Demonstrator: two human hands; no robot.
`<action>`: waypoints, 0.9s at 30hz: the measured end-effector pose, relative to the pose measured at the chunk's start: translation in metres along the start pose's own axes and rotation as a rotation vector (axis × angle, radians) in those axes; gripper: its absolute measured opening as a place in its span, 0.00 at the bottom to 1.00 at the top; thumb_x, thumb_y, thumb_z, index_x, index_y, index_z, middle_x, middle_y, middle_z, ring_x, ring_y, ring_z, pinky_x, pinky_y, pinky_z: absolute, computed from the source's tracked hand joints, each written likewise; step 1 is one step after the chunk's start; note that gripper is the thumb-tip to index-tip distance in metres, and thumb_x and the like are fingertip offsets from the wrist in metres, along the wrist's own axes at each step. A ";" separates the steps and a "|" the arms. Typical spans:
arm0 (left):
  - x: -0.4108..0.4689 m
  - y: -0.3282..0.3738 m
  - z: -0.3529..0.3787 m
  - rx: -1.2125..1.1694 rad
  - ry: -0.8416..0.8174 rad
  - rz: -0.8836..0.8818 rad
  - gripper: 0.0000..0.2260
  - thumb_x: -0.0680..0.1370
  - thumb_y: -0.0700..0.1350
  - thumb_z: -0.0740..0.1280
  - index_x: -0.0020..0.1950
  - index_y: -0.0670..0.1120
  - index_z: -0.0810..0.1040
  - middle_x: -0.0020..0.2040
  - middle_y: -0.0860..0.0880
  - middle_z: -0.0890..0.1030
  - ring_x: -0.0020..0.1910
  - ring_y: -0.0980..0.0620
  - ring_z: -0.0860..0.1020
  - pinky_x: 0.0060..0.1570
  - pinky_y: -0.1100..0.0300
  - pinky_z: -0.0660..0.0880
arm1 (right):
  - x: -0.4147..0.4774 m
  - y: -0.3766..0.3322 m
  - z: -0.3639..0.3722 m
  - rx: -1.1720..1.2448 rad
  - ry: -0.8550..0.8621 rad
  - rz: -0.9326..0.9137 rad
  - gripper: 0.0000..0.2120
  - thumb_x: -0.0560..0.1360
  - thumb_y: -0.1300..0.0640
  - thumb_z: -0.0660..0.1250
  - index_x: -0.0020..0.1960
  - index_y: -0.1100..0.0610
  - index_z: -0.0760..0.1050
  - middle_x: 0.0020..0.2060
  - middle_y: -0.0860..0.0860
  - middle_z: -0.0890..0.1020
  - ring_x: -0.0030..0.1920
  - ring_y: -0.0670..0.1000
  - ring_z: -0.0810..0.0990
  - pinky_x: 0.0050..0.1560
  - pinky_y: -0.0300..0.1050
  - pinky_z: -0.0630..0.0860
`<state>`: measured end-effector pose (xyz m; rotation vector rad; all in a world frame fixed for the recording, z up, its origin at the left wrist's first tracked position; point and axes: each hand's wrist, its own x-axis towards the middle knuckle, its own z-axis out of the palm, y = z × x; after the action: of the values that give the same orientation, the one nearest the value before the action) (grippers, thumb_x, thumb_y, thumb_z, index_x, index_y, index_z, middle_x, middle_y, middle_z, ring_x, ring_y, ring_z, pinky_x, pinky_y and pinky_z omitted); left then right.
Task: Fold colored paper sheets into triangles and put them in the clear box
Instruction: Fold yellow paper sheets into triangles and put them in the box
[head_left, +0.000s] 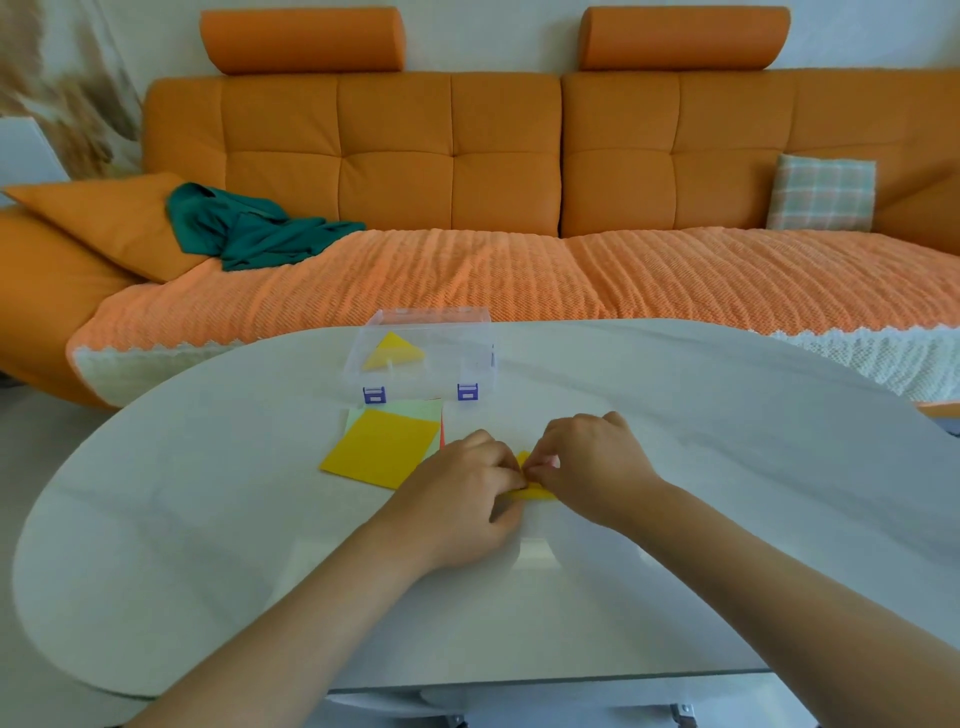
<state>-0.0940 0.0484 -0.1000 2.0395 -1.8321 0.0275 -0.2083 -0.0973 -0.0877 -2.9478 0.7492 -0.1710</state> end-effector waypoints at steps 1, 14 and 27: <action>-0.002 0.001 0.000 0.021 0.008 0.015 0.15 0.75 0.50 0.61 0.54 0.52 0.85 0.49 0.54 0.80 0.54 0.54 0.73 0.45 0.55 0.77 | 0.001 0.000 0.000 0.008 0.000 0.008 0.16 0.78 0.52 0.56 0.44 0.50 0.83 0.46 0.46 0.82 0.46 0.50 0.77 0.55 0.49 0.68; -0.027 0.018 0.008 0.027 -0.013 -0.032 0.22 0.75 0.54 0.54 0.54 0.46 0.83 0.52 0.51 0.79 0.55 0.55 0.72 0.49 0.54 0.77 | -0.009 -0.002 0.003 0.025 0.083 -0.016 0.12 0.78 0.52 0.61 0.44 0.47 0.83 0.47 0.44 0.82 0.48 0.51 0.76 0.52 0.48 0.67; -0.030 0.022 0.009 0.005 -0.024 -0.056 0.22 0.76 0.54 0.53 0.60 0.47 0.79 0.54 0.51 0.76 0.56 0.54 0.72 0.53 0.52 0.76 | -0.056 0.005 0.017 -0.164 0.284 -0.356 0.15 0.74 0.51 0.58 0.46 0.48 0.84 0.44 0.47 0.82 0.41 0.53 0.77 0.45 0.49 0.72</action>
<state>-0.1216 0.0732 -0.1103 2.1020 -1.7899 -0.0074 -0.2578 -0.0735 -0.1099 -3.2313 0.2632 -0.5913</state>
